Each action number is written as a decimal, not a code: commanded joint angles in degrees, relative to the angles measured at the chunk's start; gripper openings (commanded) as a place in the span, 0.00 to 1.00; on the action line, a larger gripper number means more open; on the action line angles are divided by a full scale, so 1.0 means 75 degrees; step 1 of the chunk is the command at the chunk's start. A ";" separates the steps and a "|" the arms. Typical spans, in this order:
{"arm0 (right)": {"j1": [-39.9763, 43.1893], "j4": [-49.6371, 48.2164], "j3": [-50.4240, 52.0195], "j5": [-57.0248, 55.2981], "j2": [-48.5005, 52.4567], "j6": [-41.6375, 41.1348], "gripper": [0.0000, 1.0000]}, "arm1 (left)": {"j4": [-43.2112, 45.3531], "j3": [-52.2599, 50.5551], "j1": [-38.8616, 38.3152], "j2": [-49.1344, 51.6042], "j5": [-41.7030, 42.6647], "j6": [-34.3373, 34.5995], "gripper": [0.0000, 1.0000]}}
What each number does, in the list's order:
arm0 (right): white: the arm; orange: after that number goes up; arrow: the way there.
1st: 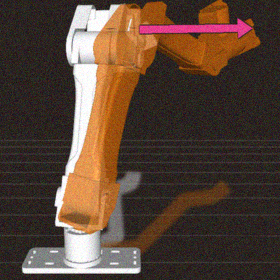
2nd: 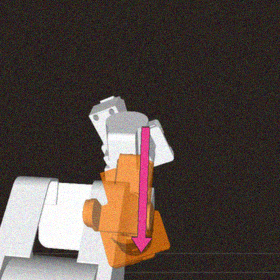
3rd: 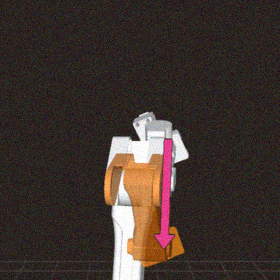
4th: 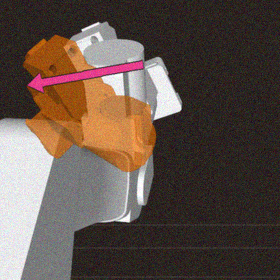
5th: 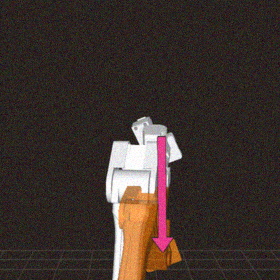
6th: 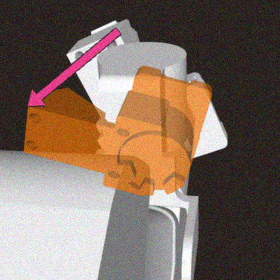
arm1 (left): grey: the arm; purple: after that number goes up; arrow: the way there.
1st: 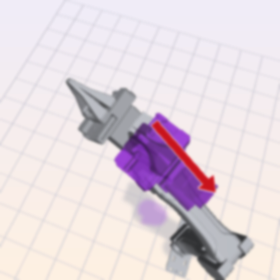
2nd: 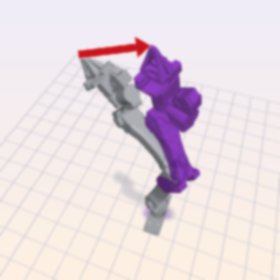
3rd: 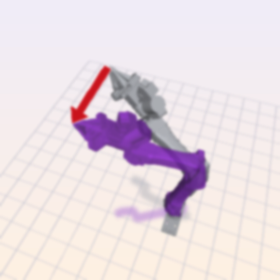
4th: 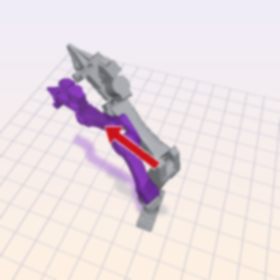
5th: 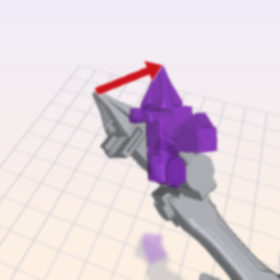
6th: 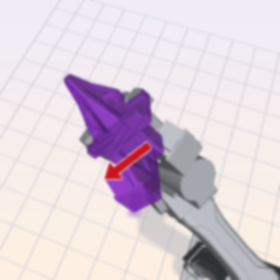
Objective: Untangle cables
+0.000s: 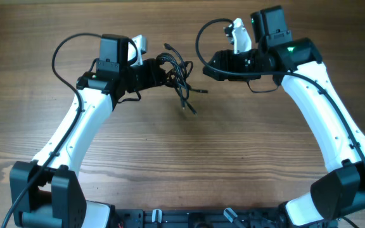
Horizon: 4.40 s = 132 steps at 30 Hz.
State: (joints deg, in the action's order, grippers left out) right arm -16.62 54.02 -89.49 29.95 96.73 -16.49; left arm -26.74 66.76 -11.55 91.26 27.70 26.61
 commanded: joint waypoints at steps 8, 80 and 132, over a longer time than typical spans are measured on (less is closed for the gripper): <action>-0.0612 0.0055 -0.0184 -0.1107 -0.0799 -0.0577 0.59 | -0.0274 0.0000 0.0015 -0.0256 0.0044 0.5106 0.04; -0.1600 -0.0230 -0.0833 -0.2017 -0.1408 -0.0845 0.04 | -0.1160 0.0000 0.0015 -0.0254 -0.4147 0.2588 0.04; -0.2442 -0.0860 -0.0478 -0.1594 0.0734 0.0356 0.69 | -0.1358 0.0000 0.0691 -0.0256 0.1373 1.0777 0.04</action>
State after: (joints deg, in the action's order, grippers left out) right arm -34.94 48.42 -93.36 18.76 101.43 -19.03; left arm -37.32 66.72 -8.60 89.69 28.64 105.16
